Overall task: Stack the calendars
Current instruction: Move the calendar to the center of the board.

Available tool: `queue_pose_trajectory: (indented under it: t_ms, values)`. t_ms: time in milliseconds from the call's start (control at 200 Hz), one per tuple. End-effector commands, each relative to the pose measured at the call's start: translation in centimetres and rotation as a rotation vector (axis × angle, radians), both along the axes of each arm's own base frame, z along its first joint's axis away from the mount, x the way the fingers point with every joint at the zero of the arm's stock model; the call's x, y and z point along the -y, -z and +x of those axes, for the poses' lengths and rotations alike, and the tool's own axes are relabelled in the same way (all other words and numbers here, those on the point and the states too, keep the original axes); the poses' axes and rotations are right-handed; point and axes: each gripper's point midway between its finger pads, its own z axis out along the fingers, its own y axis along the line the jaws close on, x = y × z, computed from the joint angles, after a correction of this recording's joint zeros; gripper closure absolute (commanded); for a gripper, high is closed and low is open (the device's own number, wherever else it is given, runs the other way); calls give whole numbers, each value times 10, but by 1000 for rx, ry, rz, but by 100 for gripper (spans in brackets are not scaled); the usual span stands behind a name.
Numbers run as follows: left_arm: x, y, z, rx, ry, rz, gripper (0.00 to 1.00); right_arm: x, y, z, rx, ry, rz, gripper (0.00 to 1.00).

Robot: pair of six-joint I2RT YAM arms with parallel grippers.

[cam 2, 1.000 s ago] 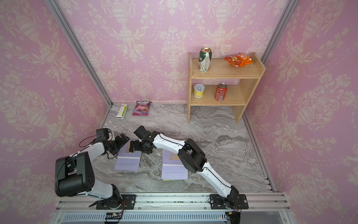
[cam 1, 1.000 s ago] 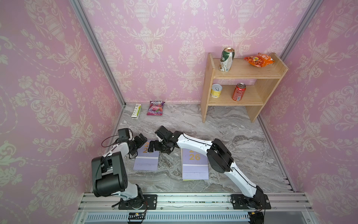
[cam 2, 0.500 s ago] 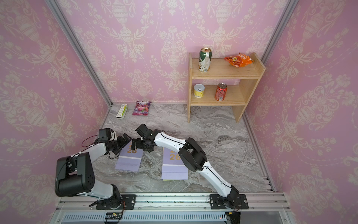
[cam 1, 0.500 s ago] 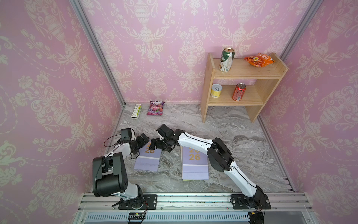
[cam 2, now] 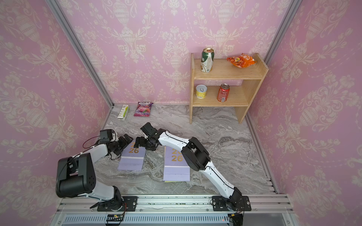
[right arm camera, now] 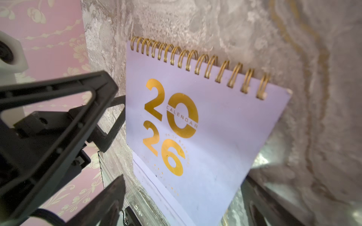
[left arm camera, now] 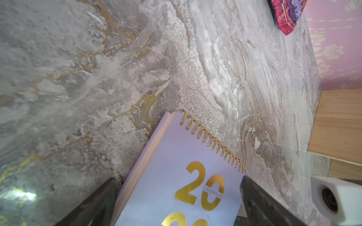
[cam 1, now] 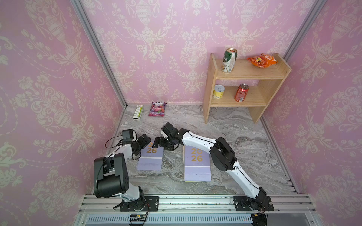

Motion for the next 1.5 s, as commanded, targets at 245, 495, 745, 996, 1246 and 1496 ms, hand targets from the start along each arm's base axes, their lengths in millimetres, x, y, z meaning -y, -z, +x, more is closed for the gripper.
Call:
queue_pose_trajectory:
  t_ms: [245, 495, 745, 996, 1246, 1496]
  values:
    - [44, 1, -1, -40, 97, -117, 2, 7, -25, 30, 27, -16, 56, 7]
    - [29, 4, -4, -97, 92, -12, 2, 26, -18, 34, 32, -24, -35, 7]
    - [24, 15, -1, -128, 87, 12, 2, 33, -6, 31, 11, -25, -64, 7]
    - [16, 27, -4, -180, 81, 56, 2, 41, 5, 30, 11, -21, -106, 7]
    - [20, 34, -5, -188, 93, 43, 3, 43, 16, 27, -6, -22, -119, 8]
    - [26, 36, -4, -180, 106, 19, 3, 36, 26, 18, -20, -39, -128, 8]
